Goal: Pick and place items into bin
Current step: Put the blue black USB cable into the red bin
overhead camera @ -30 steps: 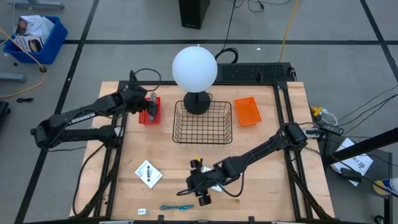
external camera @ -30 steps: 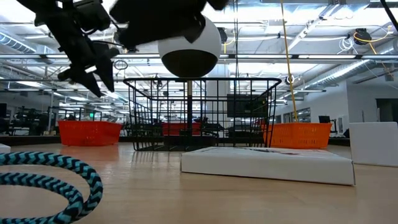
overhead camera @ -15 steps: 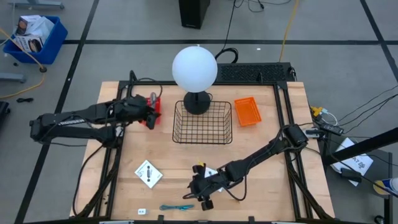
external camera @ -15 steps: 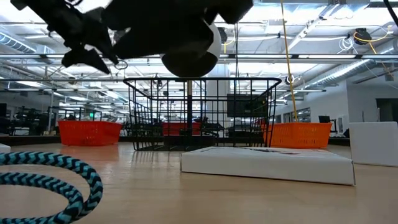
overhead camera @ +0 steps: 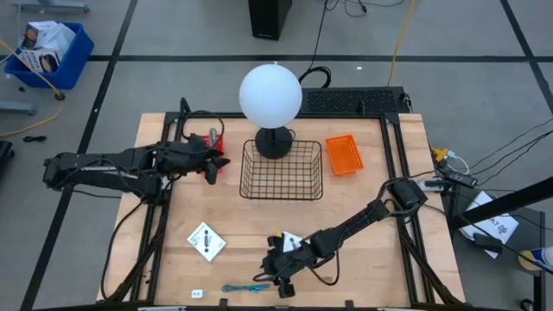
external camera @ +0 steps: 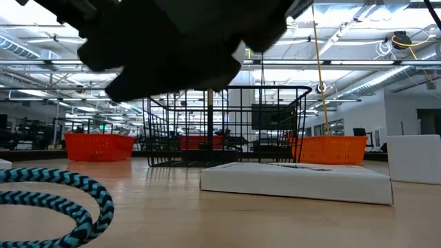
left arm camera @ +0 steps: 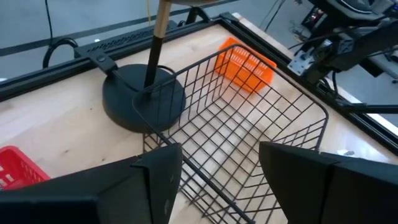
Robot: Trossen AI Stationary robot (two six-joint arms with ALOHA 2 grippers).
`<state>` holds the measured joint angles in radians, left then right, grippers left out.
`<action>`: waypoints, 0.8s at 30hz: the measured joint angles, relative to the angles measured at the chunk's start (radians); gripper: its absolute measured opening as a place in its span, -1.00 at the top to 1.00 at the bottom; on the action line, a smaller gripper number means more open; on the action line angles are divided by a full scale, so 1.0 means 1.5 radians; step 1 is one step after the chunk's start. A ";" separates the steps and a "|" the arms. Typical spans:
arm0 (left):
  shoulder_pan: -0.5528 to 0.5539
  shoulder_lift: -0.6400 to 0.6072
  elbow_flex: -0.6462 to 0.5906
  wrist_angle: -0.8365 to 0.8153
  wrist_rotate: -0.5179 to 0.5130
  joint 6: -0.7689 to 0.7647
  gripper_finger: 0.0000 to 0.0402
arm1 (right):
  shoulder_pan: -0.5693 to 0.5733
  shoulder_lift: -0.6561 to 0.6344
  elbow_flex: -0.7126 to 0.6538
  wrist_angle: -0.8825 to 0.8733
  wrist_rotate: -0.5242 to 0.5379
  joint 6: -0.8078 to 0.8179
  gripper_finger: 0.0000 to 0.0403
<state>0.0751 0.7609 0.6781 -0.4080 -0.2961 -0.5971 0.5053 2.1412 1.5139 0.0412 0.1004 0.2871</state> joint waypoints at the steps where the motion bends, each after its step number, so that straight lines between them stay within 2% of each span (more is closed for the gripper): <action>1: -0.002 0.000 0.000 0.000 -0.005 -0.003 -0.09 | 0.000 0.004 0.000 0.008 0.000 0.001 0.16; 8: -0.011 0.000 0.000 -0.001 -0.031 -0.021 -0.09 | 0.015 0.027 0.001 0.039 -0.018 0.009 0.16; 24: -0.014 0.000 0.000 -0.004 -0.031 -0.066 -0.09 | 0.039 0.079 0.001 0.089 -0.035 0.021 0.16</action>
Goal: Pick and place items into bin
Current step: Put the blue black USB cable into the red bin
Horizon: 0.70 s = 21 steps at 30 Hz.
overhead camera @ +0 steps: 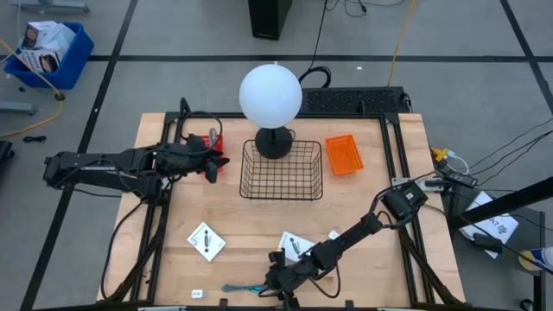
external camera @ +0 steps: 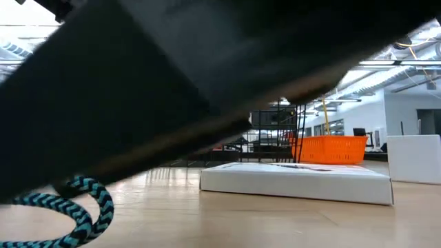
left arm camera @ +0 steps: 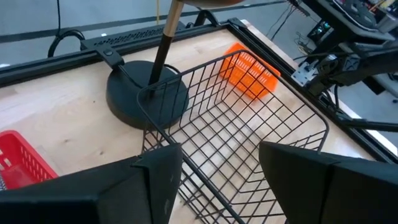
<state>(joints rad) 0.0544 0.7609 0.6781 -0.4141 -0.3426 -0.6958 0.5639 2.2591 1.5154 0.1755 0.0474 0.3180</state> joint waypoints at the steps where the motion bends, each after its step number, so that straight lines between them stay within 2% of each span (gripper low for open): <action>1: 0.000 0.000 0.000 0.000 0.000 -0.005 -0.09 | -0.001 0.007 0.000 0.007 -0.001 0.000 0.16; 7: -0.009 0.000 0.000 0.000 0.000 -0.015 -0.09 | -0.009 0.021 0.001 0.022 -0.017 0.005 0.17; 10: -0.008 0.000 0.000 -0.001 0.000 -0.014 -0.09 | -0.014 0.021 0.000 0.026 -0.019 0.005 0.26; 14: -0.008 0.000 0.000 -0.001 0.000 -0.011 -0.09 | -0.023 0.021 0.000 0.025 -0.020 0.016 0.49; 19: -0.011 0.000 0.000 -0.002 0.000 0.002 -0.09 | -0.034 0.021 0.000 0.026 -0.016 0.007 0.91; 21: -0.017 0.001 0.000 -0.006 0.000 0.002 -0.09 | -0.038 0.021 0.000 0.031 -0.009 -0.001 0.95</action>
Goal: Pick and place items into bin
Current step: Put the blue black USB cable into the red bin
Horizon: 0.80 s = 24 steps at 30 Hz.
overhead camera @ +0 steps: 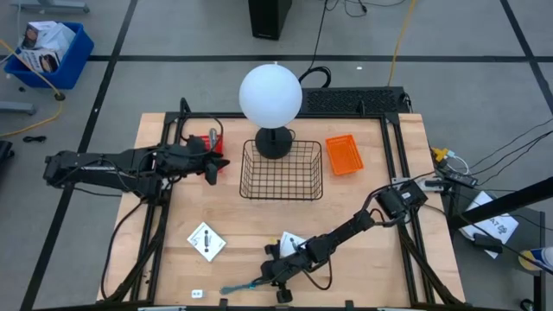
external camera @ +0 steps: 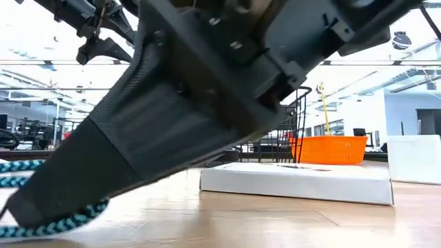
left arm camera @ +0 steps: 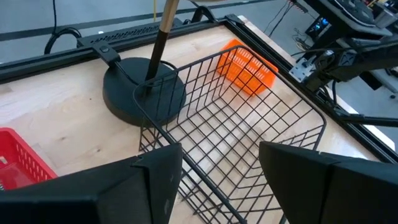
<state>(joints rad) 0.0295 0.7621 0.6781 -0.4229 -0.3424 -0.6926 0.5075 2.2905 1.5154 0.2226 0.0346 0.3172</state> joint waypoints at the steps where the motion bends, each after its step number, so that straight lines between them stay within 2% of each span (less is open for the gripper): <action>1: -0.003 0.003 0.000 0.000 0.000 0.000 -0.09 | -0.001 -0.002 0.000 0.000 0.012 0.000 0.94; 7: -0.047 0.028 -0.001 0.002 0.012 -0.006 -0.09 | -0.008 -0.023 0.000 0.006 0.058 -0.028 0.97; 12: -0.112 0.051 -0.029 0.087 -0.020 0.004 -0.09 | -0.008 -0.066 0.000 -0.045 0.135 -0.050 0.97; 17: -0.200 0.055 -0.081 0.272 -0.064 0.067 -0.09 | -0.007 -0.115 -0.002 -0.112 0.202 -0.051 0.98; 24: -0.323 0.054 -0.184 0.558 -0.098 0.164 -0.09 | -0.005 -0.193 -0.059 -0.112 0.263 -0.057 0.98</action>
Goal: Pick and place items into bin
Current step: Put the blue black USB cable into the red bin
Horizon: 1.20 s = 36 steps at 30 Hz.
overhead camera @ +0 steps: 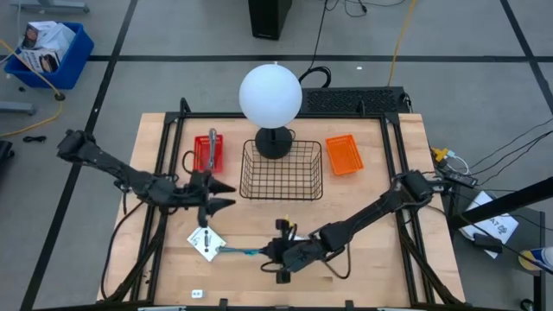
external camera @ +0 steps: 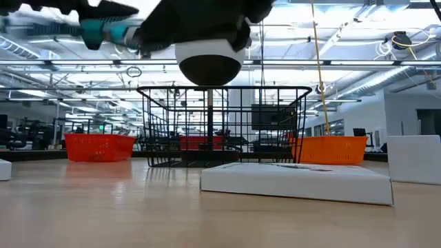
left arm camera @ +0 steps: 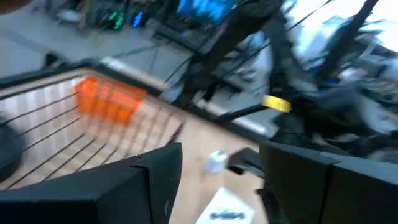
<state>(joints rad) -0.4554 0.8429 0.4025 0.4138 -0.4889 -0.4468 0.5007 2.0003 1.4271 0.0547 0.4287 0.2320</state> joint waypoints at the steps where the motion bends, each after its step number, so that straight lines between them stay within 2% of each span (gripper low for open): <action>1: -0.014 0.000 -0.015 0.037 -0.004 0.012 -0.09 | 0.000 -0.014 -0.013 0.000 0.012 0.006 0.98; 7: -0.072 0.001 -0.067 0.167 -0.014 0.078 -0.09 | 0.000 -0.106 -0.107 0.060 0.064 0.007 0.99; 11: -0.088 0.024 -0.080 0.223 -0.047 0.108 -0.09 | 0.000 -0.164 -0.173 0.149 0.069 0.007 0.99; 15: -0.090 0.072 -0.080 0.271 -0.065 0.105 -0.09 | -0.008 -0.186 -0.215 0.200 0.072 0.007 0.98; 18: -0.090 0.111 -0.080 0.310 -0.065 0.096 -0.09 | -0.013 -0.188 -0.224 0.192 0.103 0.009 0.98; 26: -0.090 0.202 -0.080 0.396 -0.038 0.046 -0.09 | -0.020 -0.188 -0.224 0.198 0.101 -0.007 0.97; 36: -0.085 0.220 -0.080 0.411 -0.038 0.028 -0.09 | -0.033 -0.188 -0.224 0.206 0.099 -0.011 0.97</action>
<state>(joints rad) -0.5835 1.1736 0.2829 1.0306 -0.5465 -0.4049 0.4508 1.7176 1.0912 0.3631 0.5772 0.2157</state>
